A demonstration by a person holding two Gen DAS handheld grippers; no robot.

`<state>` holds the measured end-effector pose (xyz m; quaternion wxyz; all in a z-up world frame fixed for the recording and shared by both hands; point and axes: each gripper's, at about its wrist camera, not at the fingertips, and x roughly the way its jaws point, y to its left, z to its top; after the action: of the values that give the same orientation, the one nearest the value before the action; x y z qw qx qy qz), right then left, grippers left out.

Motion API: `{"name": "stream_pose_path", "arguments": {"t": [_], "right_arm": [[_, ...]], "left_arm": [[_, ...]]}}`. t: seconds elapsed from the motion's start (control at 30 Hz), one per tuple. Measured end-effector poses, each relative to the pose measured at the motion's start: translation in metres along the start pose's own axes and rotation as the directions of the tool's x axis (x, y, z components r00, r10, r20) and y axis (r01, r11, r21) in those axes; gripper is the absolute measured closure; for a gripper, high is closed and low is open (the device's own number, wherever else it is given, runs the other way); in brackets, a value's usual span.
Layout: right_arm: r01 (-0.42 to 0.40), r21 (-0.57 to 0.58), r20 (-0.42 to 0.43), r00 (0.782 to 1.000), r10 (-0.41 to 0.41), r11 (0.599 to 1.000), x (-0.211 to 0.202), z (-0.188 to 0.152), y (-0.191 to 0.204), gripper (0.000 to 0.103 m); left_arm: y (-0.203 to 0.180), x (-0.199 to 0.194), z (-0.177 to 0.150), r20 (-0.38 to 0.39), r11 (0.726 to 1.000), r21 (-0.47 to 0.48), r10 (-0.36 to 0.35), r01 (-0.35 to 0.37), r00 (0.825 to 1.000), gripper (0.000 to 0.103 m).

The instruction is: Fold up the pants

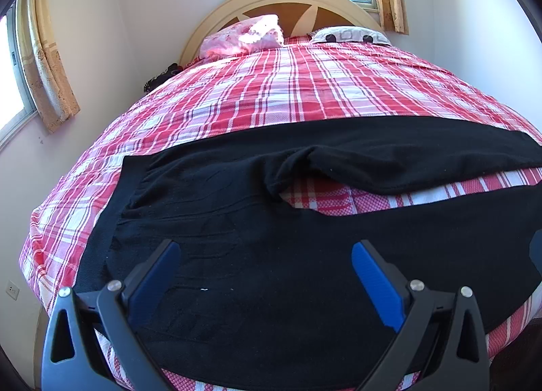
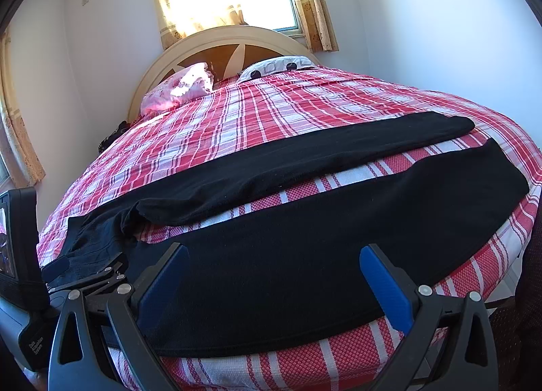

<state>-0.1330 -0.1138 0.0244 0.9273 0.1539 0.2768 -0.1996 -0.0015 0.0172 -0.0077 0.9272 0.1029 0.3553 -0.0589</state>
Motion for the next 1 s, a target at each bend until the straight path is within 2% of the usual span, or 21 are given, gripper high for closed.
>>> {"name": "stream_pose_path", "arguments": {"t": [1.0], "right_arm": [[-0.006,-0.010,-0.014,1.000,0.005,1.000,0.0042,0.0001,0.0047,0.001]], "left_arm": [[0.0002,0.0036,0.0016,-0.015,1.000,-0.005,-0.009,0.008,1.000,0.000]]}}
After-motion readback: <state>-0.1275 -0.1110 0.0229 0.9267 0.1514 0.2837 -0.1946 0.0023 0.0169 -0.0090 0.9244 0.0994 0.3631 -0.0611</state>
